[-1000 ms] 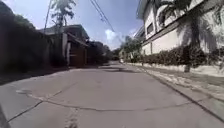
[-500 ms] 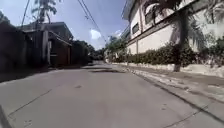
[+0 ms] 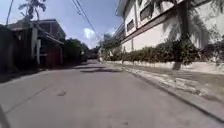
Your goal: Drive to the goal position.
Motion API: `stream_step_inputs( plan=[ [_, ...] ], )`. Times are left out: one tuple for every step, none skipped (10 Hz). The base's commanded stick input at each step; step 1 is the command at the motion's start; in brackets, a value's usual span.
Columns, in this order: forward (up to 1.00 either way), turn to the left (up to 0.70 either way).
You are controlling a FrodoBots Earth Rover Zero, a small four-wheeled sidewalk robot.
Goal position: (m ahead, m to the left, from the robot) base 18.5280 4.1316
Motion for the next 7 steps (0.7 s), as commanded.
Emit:
stream_step_inputs(
  plan=[
    [1.0, 0.07],
    [1.0, 0.07],
    [1.0, 0.07],
    [1.0, 0.07],
    [1.0, 0.07],
    [1.0, 0.07],
    [1.0, 0.07]
  ],
)
